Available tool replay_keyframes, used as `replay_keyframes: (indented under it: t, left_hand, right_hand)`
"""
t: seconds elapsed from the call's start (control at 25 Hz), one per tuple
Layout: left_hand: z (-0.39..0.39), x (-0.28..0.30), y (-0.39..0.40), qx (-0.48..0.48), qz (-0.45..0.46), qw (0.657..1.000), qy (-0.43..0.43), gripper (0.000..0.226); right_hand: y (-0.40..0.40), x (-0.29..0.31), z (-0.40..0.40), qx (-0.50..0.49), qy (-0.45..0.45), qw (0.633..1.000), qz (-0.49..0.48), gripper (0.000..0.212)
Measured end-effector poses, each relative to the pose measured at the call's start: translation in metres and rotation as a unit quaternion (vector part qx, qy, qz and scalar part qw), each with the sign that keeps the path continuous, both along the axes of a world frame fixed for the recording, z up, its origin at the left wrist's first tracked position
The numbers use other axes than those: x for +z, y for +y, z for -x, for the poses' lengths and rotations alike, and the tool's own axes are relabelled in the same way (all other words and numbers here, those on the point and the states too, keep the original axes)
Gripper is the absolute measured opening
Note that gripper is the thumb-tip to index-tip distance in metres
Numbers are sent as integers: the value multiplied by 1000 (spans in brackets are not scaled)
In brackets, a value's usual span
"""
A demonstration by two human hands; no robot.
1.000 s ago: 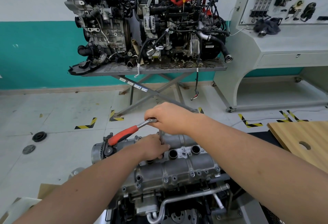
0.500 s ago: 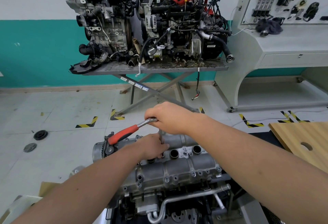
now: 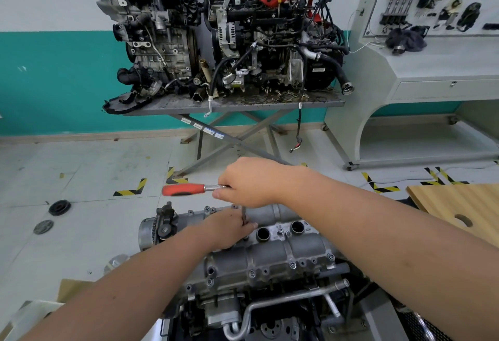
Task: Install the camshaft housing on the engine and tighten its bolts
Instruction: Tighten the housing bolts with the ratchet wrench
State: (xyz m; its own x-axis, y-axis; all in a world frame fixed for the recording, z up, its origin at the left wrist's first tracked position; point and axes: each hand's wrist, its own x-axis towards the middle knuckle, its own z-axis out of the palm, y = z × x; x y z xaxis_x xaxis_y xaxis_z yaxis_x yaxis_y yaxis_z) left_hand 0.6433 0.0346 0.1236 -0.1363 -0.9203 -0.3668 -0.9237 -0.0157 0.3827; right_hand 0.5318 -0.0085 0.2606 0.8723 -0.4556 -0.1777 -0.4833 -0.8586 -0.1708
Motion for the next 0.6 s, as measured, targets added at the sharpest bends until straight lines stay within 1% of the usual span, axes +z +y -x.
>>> replay_keyframes:
  t: [0.04, 0.08, 0.12, 0.16, 0.2, 0.24, 0.28, 0.32, 0.36, 0.4, 0.44, 0.52, 0.56, 0.6]
  left_hand:
    - [0, -2, 0, -7, 8, 1000, -12, 42]
    - [-1, -5, 1, -12, 22, 999, -20, 43]
    - [-2, -8, 3, -13, 41, 999, -20, 43]
    - [-3, -11, 4, -10, 61, 998, -6, 42]
    - [-4, -14, 6, -7, 77, 997, 16, 41]
    - [-5, -17, 7, -8, 86, 996, 37, 41]
    - [-5, -19, 8, -10, 87, 995, 51, 42]
    - [-5, -21, 8, -12, 85, 995, 60, 42]
    - [-6, -21, 8, -14, 84, 994, 64, 43]
    - [-7, -22, 8, -16, 85, 994, 67, 43]
    - [-6, -23, 9, -17, 91, 993, 69, 44]
    - [-6, -25, 10, -17, 103, 992, 67, 45]
    - [-5, -26, 11, -15, 104, 992, 63, 47]
    - [-5, -27, 12, -11, 104, 993, 57, 49]
  right_hand:
    - [-1, -2, -1, -44, -23, 997, -55, 36]
    - [-2, -5, -1, -110, -66, 982, -141, 29]
    - [-3, -9, 0, -185, -129, 943, -243, 22]
    - [-3, -11, 3, -257, -201, 878, -349, 18]
    - [-3, -14, 7, -313, -270, 794, -447, 16]
    - [-3, -18, 11, -341, -327, 705, -529, 12]
    - [-4, -22, 16, -345, -361, 634, -591, 11]
    - [-3, -28, 20, -339, -379, 586, -631, 18]
    - [0, -35, 21, -331, -392, 555, -655, 30]
    - [1, -42, 19, -330, -410, 532, -663, 41]
    - [5, -48, 17, -333, -436, 506, -665, 47]
    - [13, -57, 12, -314, -520, 447, -656, 43]
    - [18, -62, 10, -286, -560, 445, -637, 35]
    - [25, -67, 8, -257, -584, 481, -602, 25]
